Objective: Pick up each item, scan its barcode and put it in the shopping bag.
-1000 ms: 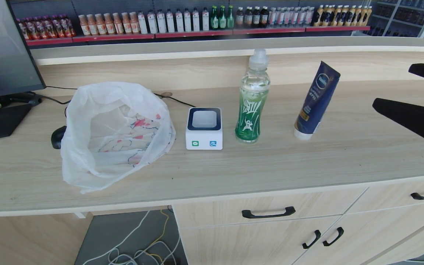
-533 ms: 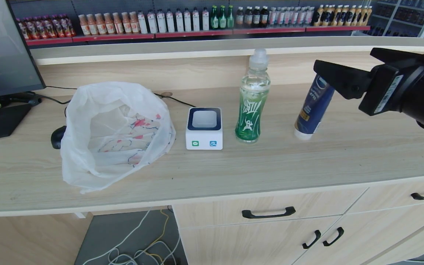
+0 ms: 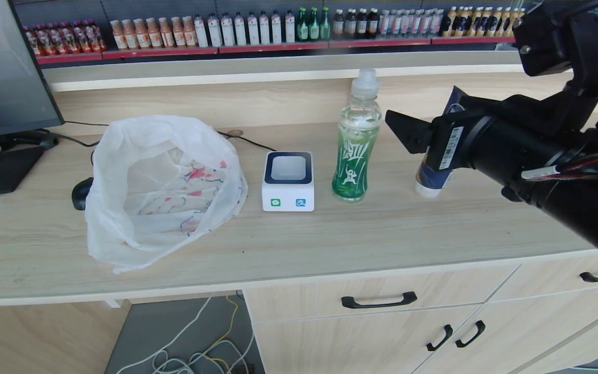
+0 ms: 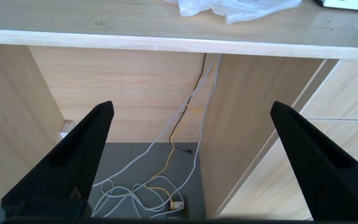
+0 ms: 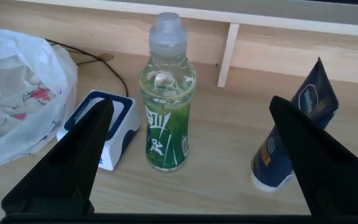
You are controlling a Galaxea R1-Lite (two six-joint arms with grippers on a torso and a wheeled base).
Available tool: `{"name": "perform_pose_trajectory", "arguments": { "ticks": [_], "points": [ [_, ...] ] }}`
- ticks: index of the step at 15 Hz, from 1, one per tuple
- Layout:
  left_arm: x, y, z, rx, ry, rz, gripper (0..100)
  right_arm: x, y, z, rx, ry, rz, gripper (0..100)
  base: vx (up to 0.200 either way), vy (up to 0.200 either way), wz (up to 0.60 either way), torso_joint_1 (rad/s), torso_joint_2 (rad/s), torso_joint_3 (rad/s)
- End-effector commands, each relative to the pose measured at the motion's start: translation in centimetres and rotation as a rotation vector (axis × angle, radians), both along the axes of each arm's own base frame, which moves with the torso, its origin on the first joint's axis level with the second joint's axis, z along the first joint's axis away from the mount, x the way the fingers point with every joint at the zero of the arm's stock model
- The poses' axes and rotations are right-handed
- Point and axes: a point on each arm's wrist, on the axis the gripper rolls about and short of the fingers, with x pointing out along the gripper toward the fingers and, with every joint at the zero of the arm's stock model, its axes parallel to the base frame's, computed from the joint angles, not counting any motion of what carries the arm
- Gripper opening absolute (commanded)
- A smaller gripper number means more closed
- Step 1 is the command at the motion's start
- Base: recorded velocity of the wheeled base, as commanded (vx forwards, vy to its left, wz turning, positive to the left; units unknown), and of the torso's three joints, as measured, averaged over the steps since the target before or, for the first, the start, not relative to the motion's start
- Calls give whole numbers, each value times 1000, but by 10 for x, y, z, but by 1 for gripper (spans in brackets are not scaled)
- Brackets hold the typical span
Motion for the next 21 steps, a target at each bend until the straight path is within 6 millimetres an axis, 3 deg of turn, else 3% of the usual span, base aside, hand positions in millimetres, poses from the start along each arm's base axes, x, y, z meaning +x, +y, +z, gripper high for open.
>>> {"name": "perform_pose_trajectory", "arguments": {
  "ticks": [1, 17, 21],
  "points": [
    [0, 0, 0, -1, 0, 0, 100, 15, 14, -5, 13, 5, 5, 100, 0, 0, 0, 0, 0, 0],
    [0, 0, 0, -1, 0, 0, 100, 65, 48, 1, 48, -48, -24, 100, 0, 0, 0, 0, 0, 0],
    [0, 0, 0, -1, 0, 0, 100, 80, 55, -6, 40, -42, -35, 100, 0, 0, 0, 0, 0, 0]
  ]
}}
